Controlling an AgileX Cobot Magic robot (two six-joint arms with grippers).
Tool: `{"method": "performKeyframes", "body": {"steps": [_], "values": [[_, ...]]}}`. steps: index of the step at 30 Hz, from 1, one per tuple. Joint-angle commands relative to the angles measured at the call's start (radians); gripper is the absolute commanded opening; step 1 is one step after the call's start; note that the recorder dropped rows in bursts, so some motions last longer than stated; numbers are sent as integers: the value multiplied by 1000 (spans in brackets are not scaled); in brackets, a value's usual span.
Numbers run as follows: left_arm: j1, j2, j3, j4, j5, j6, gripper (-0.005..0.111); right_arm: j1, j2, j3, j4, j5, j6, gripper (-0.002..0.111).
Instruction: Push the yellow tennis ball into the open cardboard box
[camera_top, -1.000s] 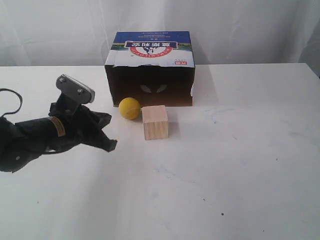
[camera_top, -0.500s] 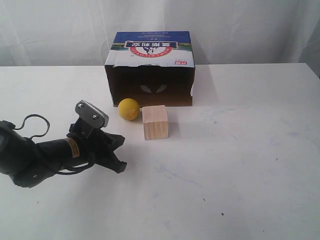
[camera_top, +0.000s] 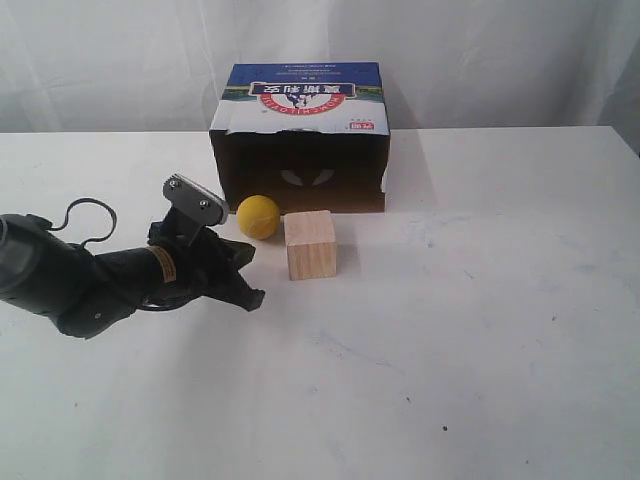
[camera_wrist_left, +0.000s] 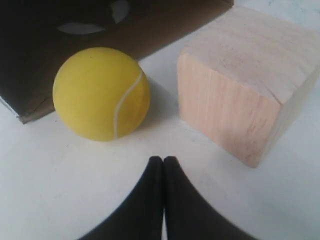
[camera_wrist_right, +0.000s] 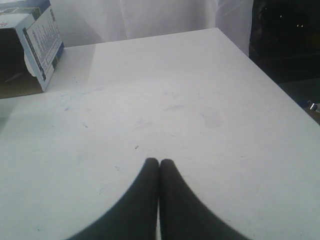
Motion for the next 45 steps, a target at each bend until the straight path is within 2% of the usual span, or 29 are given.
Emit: {"method": "performKeyframes", "body": {"steps": [1, 5, 10, 16, 19, 23, 28, 36, 45], "values": [[0, 33, -15, -1, 16, -8, 0, 3, -4, -1, -1, -5, -2, 0], [0, 59, -15, -32, -18, 7, 0, 3, -4, -1, -1, -5, -2, 0], [0, 109, -43, -141, -84, 97, 0, 3, -4, -1, -1, -5, -2, 0], [0, 221, -262, -123, -126, 49, 0, 3, -4, -1, -1, -5, -2, 0], [12, 225, -353, -186, -167, 50, 0, 3, -4, -1, -1, -5, -2, 0], [57, 169, -391, -175, -119, 47, 0, 3, -4, -1, -1, -5, -2, 0], [111, 98, -391, 21, 64, -62, 0, 3, -4, -1, -1, -5, -2, 0], [120, -7, -269, 66, 20, -84, 0, 3, -4, -1, -1, -5, -2, 0], [120, -95, 7, 38, 69, -133, 0, 3, -4, -1, -1, -5, -2, 0]]}}
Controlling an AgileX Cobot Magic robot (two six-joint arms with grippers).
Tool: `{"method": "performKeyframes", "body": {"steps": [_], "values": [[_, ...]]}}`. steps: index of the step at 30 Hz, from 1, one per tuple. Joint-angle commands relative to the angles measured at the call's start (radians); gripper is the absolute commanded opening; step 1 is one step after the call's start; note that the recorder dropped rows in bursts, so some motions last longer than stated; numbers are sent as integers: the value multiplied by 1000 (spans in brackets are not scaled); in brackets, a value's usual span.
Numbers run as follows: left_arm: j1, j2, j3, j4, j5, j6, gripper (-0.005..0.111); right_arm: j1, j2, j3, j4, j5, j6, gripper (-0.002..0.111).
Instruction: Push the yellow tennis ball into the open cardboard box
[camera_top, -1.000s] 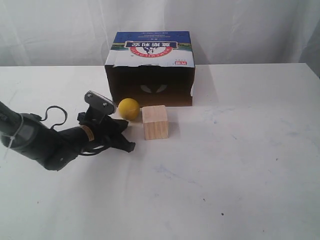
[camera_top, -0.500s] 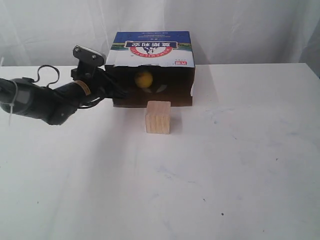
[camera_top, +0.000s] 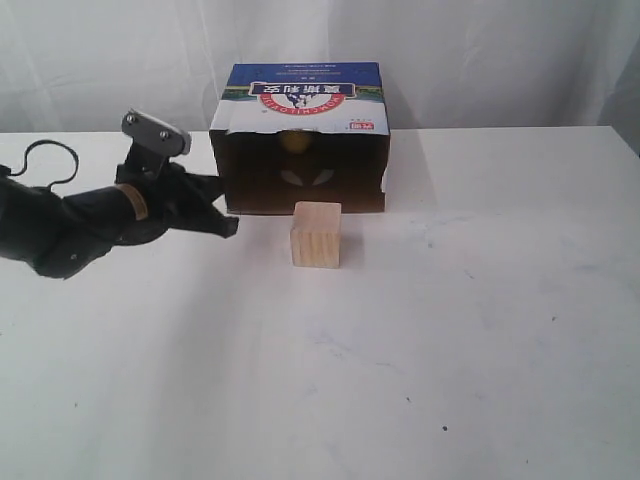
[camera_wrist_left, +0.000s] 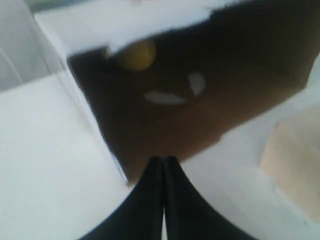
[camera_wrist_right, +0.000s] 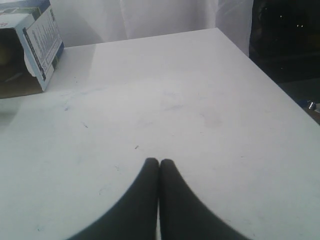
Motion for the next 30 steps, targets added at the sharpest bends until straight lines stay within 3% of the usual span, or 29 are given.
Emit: {"method": "performKeyframes", "body": {"steps": [1, 5, 8, 10, 15, 17, 22, 27, 30], "values": [[3, -60, 160, -49, 47, -47, 0, 3, -4, -1, -1, -5, -2, 0], [3, -161, 318, -122, 92, -19, 0, 3, -4, -1, -1, -5, -2, 0], [3, -280, 428, -159, 211, 37, 0, 3, -4, -1, -1, -5, -2, 0], [3, -376, 494, -194, 349, 87, 0, 3, -4, -1, -1, -5, -2, 0], [3, -703, 568, -222, 860, 126, 0, 3, -4, -1, -1, -5, -2, 0], [3, -857, 570, -233, 955, 111, 0, 3, -4, -1, -1, -5, -2, 0], [3, -1193, 526, -207, 978, 111, 0, 3, -4, -1, -1, -5, -2, 0], [3, -1422, 464, 35, 954, 138, 0, 3, -4, -1, -1, -5, -2, 0], [3, -1481, 462, 142, 1023, 136, 0, 3, -4, -1, -1, -5, -2, 0]]}}
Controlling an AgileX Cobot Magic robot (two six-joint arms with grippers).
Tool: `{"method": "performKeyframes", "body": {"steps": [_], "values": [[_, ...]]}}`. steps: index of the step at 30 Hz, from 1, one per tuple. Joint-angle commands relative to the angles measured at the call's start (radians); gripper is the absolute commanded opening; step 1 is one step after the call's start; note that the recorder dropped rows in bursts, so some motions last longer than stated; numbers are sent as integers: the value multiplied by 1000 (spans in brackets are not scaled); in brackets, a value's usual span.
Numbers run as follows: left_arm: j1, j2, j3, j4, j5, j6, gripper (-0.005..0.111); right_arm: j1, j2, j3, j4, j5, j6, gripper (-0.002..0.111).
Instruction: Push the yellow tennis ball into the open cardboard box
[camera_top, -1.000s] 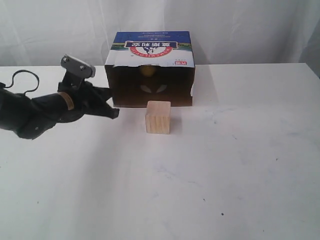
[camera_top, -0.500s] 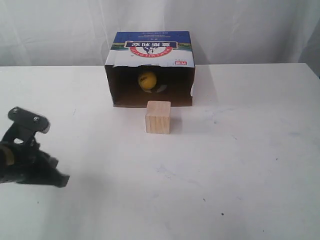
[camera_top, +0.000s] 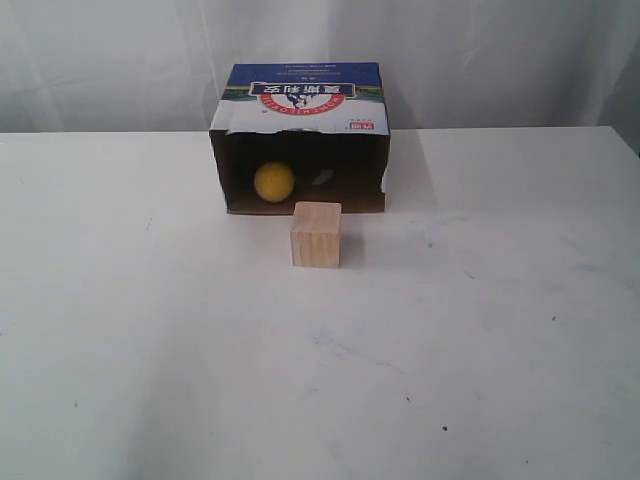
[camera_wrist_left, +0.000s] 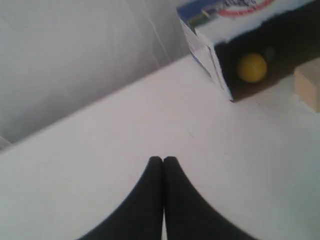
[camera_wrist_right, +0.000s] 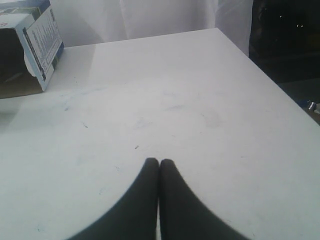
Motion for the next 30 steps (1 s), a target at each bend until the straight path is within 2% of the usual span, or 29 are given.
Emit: {"method": "performKeyframes", "body": {"steps": [1, 4, 9, 13, 15, 17, 20, 22, 25, 28, 30], "values": [[3, -92, -8, 137, 112, -2, 0, 3, -4, -1, -1, -5, -2, 0], [3, -137, -8, 103, 195, -37, 0, 3, -4, -1, -1, -5, -2, 0], [3, -208, 4, 29, 216, -36, 0, 3, -4, -1, -1, -5, -2, 0], [3, -258, 85, -149, 211, -16, 0, 3, -4, -1, -1, -5, -2, 0], [3, -295, 130, -252, 201, 39, 0, 3, -4, -1, -1, -5, -2, 0], [3, -332, 152, -290, 221, 129, 0, 3, -4, -1, -1, -5, -2, 0], [3, -378, 149, -291, 267, 188, 0, 3, -4, -1, -1, -5, -2, 0], [3, -405, 139, -320, 289, 171, 0, 3, -4, -1, -1, -5, -2, 0], [3, -439, 135, -218, 403, 97, 0, 3, -4, -1, -1, -5, -2, 0], [3, -447, 135, -186, 494, -53, 0, 3, -4, -1, -1, -5, -2, 0], [3, -445, 154, -173, 469, -55, 0, 3, -4, -1, -1, -7, -2, 0]]}}
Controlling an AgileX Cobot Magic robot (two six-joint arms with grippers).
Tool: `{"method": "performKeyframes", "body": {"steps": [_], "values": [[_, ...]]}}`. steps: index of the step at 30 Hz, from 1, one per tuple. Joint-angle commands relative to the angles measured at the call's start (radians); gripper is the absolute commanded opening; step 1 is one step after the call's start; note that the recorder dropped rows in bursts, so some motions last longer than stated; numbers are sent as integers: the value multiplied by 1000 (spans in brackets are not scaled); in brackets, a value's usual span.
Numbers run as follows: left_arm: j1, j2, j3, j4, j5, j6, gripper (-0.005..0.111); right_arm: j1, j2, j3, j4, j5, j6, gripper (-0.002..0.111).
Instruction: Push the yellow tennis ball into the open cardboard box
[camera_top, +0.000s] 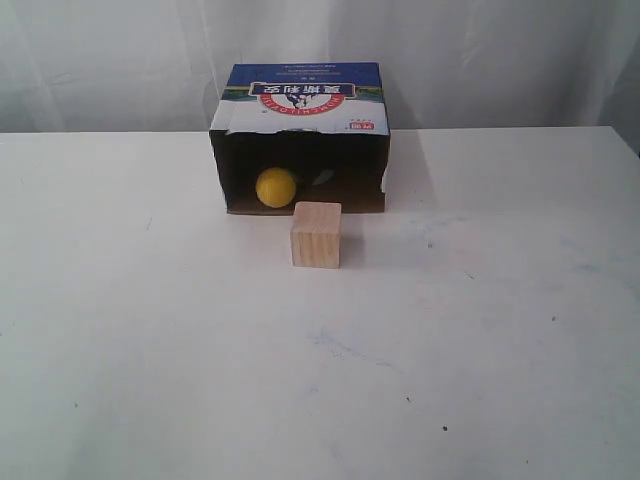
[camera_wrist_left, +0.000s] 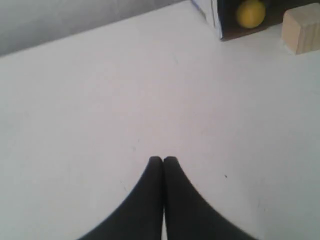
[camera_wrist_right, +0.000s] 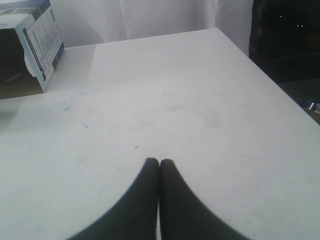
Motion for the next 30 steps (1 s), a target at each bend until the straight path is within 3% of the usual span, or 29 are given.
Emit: {"method": "performKeyframes", "body": {"steps": [1, 4, 10, 14, 18, 21, 26, 30], "values": [[3, -8, 26, 55, 22, -86, 0, 3, -4, -1, -1, -7, -2, 0], [3, -8, 74, 154, -50, -117, 0, 3, -4, -1, -1, -7, -2, 0], [5, -35, 256, 355, -200, -482, 0, 3, -4, -1, -1, -7, -2, 0], [78, -112, 397, 353, -293, -535, 0, 3, -4, -1, -1, -7, -2, 0], [164, -137, 397, 139, -361, -224, 0, 3, -4, -1, 1, -5, -2, 0], [191, -137, 397, 1, -435, -65, 0, 3, -4, -1, 1, -5, -2, 0], [192, -137, 397, -30, -477, -19, 0, 3, -4, -1, 1, -5, -2, 0], [192, -137, 397, -79, -306, -62, 0, 3, -4, -1, 1, -5, -2, 0]]}}
